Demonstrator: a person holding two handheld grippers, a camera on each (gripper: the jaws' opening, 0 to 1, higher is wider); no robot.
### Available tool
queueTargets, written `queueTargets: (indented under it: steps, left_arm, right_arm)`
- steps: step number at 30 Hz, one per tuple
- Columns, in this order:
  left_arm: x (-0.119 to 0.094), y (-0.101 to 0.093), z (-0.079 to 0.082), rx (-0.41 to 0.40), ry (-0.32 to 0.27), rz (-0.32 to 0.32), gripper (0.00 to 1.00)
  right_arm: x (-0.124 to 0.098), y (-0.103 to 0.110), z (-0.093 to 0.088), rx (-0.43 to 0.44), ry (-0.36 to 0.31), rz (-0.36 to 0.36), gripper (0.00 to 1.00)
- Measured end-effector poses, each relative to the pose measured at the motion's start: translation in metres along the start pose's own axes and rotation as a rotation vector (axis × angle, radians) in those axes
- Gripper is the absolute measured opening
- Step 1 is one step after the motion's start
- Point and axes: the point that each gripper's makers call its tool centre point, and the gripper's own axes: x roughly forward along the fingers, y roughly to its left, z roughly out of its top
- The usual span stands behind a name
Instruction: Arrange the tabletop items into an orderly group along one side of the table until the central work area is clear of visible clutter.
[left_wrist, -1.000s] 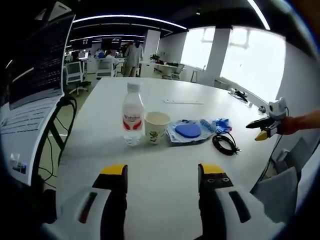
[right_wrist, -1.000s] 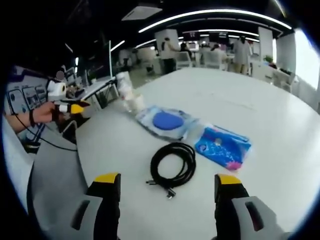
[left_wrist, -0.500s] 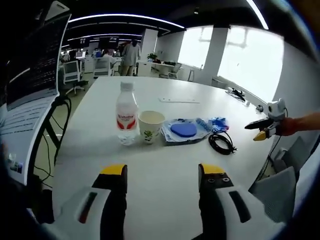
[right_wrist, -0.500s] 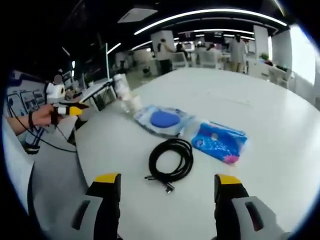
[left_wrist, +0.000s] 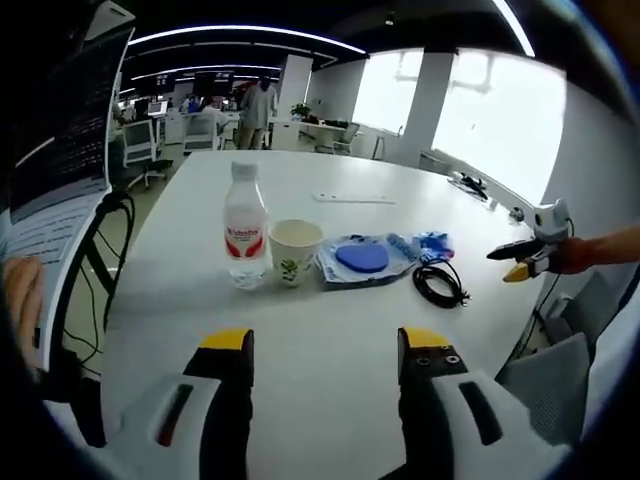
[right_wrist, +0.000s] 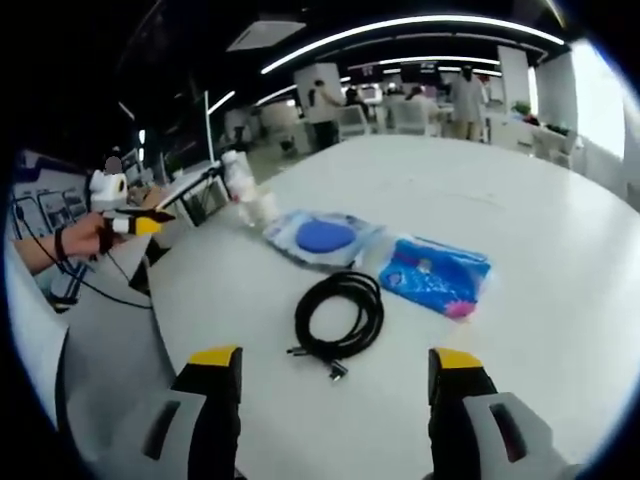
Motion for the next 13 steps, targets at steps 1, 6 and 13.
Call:
queueTargets:
  steps: [1,6,13]
  left_arm:
    - [0.0002,-0.0001,0.0,0.0,0.0,0.0,0.58]
    - [0.0013,-0.0027,0.0,0.003,0.003,-0.005,0.58]
    - [0.0032,-0.0034,0.0005,0.001,0.005,-0.008,0.58]
  right_arm:
    - [0.0001,-0.0005,0.0,0.001,0.0,0.0,0.77]
    - [0.0008,-0.0019,-0.0004,0.006,-0.002,-0.002,0.77]
    - [0.0019,-0.0019,-0.0009,0.015,-0.004,-0.002,0.77]
